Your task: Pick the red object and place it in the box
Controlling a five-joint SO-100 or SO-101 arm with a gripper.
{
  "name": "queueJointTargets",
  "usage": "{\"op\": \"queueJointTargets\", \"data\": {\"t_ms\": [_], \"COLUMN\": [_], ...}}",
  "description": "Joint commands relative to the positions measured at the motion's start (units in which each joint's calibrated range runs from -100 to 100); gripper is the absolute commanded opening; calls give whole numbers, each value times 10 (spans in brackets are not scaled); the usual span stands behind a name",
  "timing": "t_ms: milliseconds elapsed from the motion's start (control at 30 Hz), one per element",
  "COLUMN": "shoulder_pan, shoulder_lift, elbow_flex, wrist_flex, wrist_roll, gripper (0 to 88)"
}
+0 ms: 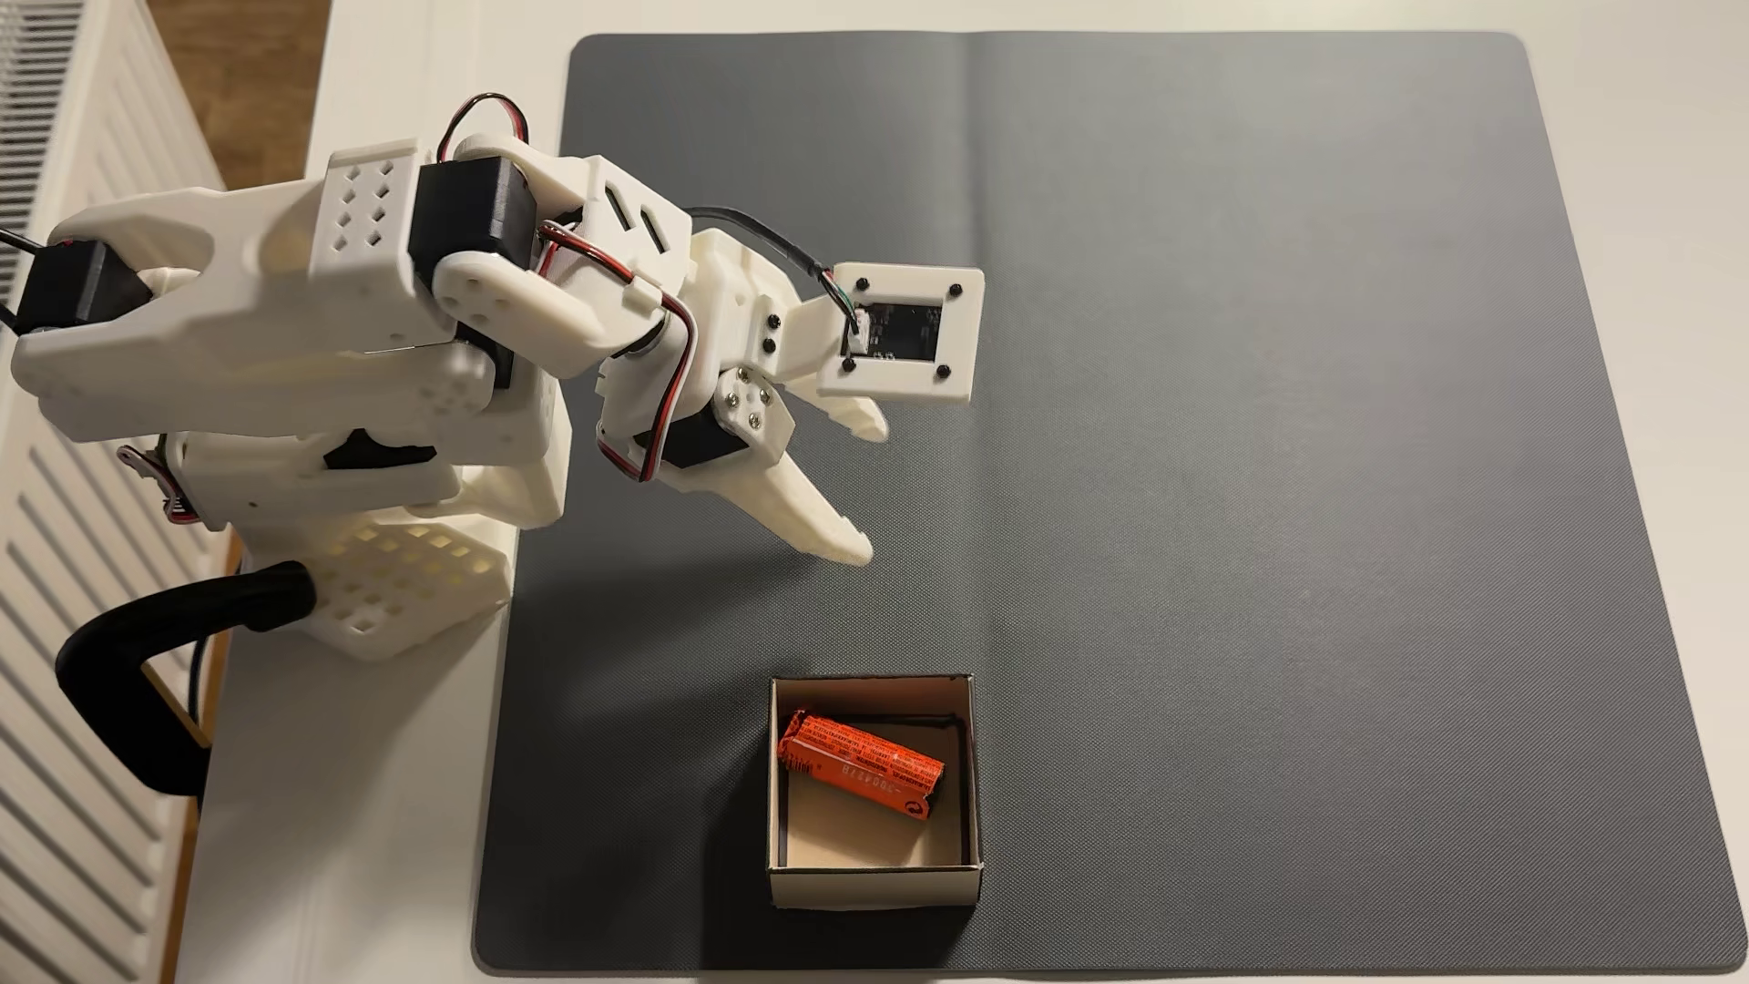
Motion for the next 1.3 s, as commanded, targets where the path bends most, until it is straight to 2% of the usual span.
{"op": "queueJointTargets", "data": {"t_ms": [0,333,533,667,1267], "shoulder_pan": [-22,-33,27,50,44], "shoulder_lift": [-1,1,1,0,7], "elbow_flex": [24,45,45,45,45], "wrist_flex": [2,36,99,98,99], "wrist_roll": [-1,-1,3,3,2], "gripper": [239,234,234,239,234]}}
